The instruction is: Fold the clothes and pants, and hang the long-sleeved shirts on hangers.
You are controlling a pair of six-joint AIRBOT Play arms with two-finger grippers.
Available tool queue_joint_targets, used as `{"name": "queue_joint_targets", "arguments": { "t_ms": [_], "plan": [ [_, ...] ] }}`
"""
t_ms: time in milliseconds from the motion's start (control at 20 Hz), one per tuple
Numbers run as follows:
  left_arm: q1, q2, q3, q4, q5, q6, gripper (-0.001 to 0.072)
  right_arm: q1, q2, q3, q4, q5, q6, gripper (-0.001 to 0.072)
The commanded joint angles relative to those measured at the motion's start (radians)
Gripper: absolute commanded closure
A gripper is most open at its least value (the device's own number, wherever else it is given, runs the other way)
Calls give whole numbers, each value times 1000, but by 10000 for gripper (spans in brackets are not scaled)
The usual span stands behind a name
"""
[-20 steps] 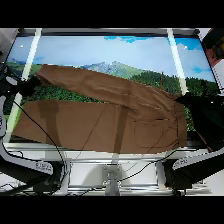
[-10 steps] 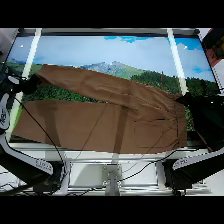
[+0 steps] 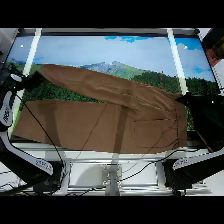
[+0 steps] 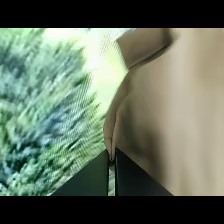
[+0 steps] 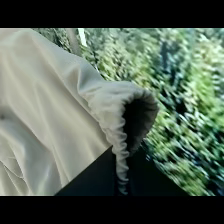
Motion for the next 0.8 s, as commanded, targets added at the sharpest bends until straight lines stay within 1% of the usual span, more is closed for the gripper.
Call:
{"name": "queue_joint_targets", "arguments": {
  "t_ms": [0, 100, 250, 350, 400, 500, 600, 650, 750],
  "plan": [
    [14, 57, 47, 85, -70, 27, 688, 0, 27, 35, 2, -26, 14, 669],
    [40, 112, 72, 168, -163, 26, 689, 0, 40, 81, 2, -65, 46, 669],
    [87, 179, 72, 173, -255, 27, 689, 14, 42, 113, 1, -158, 111, 669],
    [115, 199, 72, 174, -356, 27, 689, 40, 42, 114, -1, -198, 111, 669],
    [126, 200, 72, 182, -426, 27, 688, 53, 42, 114, -7, -217, 111, 669],
    [133, 195, 71, 260, -543, 27, 688, 86, 42, 114, -43, -262, 111, 669],
    [131, 186, 62, 348, -629, 26, 688, 118, 41, 114, -78, -315, 134, 669],
    [131, 185, 45, 369, -646, 26, 688, 132, 41, 114, -88, -342, 135, 669],
    [131, 185, -12, 389, -632, -2, 688, 158, 41, 114, -97, -411, 153, 669]
  ]
}}
